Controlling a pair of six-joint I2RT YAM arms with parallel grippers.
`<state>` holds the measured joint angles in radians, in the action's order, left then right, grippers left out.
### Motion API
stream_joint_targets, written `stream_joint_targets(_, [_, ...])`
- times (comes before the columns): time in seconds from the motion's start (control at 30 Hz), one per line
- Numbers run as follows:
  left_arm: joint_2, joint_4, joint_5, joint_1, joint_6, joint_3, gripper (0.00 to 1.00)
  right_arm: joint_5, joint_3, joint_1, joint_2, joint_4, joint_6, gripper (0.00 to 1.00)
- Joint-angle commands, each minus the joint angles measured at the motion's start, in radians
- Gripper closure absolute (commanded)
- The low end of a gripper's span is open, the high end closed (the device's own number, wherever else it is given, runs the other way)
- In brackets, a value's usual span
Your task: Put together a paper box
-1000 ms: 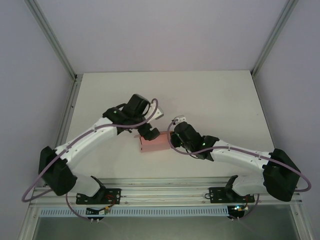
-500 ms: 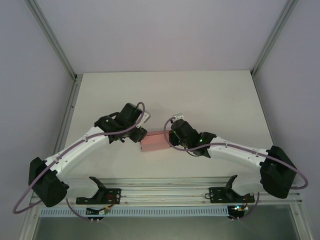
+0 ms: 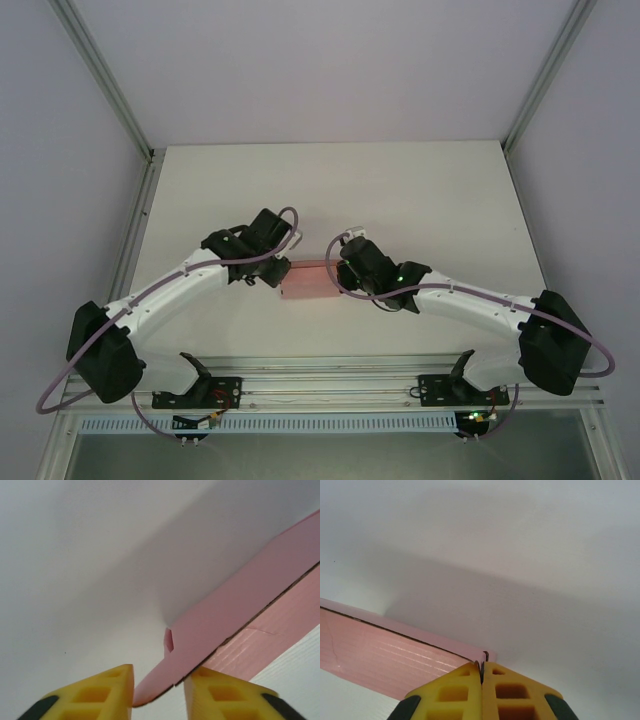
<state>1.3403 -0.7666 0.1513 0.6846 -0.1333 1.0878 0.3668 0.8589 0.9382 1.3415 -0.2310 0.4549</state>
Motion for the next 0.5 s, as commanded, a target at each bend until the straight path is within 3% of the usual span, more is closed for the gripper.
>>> stream_joint_targets(0.0, [-0.004, -0.004, 0.001, -0.002, -0.007, -0.009, 0.74, -0.011, 0.018, 0.006, 0.016, -0.068, -0.004, 1.0])
stream_joint_targets(0.2, [0.001, 0.024, -0.027, -0.001, 0.037, -0.021, 0.8, -0.005, 0.026, 0.006, 0.014, -0.074, 0.0, 1.0])
stream_joint_targets(0.33, [0.045, 0.061, -0.055, -0.001, 0.1, -0.031, 1.0, -0.005, 0.032, 0.008, 0.023, -0.063, 0.01, 1.0])
stream_joint_targets(0.47, [0.068, 0.075, -0.058, -0.001, 0.147, -0.015, 1.0, 0.001, 0.035, 0.013, 0.033, -0.062, 0.025, 1.0])
